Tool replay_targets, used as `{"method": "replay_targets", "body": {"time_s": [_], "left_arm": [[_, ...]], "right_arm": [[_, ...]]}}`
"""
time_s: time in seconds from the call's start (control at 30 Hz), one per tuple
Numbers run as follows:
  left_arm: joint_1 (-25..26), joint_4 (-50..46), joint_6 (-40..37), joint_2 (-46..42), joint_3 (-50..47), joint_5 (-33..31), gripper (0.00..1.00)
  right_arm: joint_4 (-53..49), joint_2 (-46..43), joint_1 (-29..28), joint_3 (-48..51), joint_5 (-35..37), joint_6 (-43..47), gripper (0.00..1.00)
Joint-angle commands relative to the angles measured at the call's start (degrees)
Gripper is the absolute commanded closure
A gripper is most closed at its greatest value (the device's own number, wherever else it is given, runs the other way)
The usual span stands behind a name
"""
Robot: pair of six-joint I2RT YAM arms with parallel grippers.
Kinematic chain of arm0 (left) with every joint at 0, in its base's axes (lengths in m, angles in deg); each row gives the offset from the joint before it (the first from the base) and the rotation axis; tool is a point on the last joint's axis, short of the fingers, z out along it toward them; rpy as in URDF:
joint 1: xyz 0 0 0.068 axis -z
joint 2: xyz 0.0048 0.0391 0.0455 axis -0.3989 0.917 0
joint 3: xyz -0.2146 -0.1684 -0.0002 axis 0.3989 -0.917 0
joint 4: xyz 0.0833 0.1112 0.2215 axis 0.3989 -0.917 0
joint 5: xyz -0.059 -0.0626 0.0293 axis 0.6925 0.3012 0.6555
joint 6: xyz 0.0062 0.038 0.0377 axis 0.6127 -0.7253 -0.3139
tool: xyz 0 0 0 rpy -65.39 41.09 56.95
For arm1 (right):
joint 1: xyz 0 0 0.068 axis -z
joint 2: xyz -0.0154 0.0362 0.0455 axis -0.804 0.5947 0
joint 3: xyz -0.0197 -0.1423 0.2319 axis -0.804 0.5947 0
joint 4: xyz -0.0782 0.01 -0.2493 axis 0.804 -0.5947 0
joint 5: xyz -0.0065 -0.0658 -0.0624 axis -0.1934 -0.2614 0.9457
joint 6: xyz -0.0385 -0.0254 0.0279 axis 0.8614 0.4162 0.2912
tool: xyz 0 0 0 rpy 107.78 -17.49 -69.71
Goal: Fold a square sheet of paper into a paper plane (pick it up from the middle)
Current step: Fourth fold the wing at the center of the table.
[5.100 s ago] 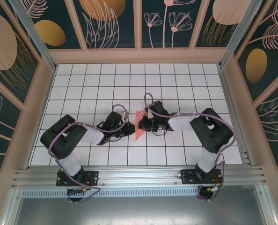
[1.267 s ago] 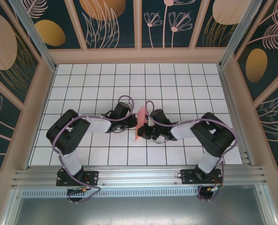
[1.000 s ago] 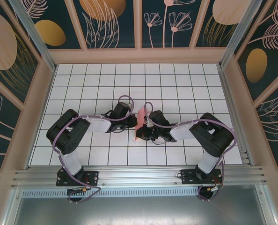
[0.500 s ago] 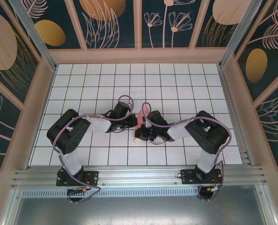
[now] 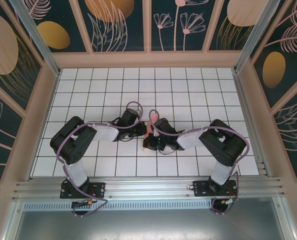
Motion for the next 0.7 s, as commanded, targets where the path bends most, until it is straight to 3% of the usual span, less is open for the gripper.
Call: {"method": "replay_targets", "body": {"time_s": [0.0, 0.1, 0.27, 0.4, 0.67], "left_arm": [[0.85, -2.88, -0.07, 5.4, -1.27, 0.37, 1.0], [0.8, -3.2, -0.27, 5.13, -1.25, 0.32, 1.0], [0.87, -3.78, -0.87, 4.71, -1.24, -0.01, 1.0], [0.78, -4.29, -1.18, 4.75, -0.89, -0.25, 1.0], [0.81, -5.15, -1.49, 5.04, -0.45, -0.41, 1.0]], "right_arm": [[-4.27, -0.4, -0.25, -1.67, 2.41, 2.2, 0.96], [-5.65, -5.12, 1.44, -1.56, 3.57, 3.09, 0.95], [-6.73, -9.93, 9.28, -1.05, 1.88, 5.67, 0.95], [-4.96, -8.07, 13.12, -2.12, -0.61, 6.08, 0.95], [-0.76, -0.74, 13.32, -5.28, -4.47, 5.34, 0.95]]}}
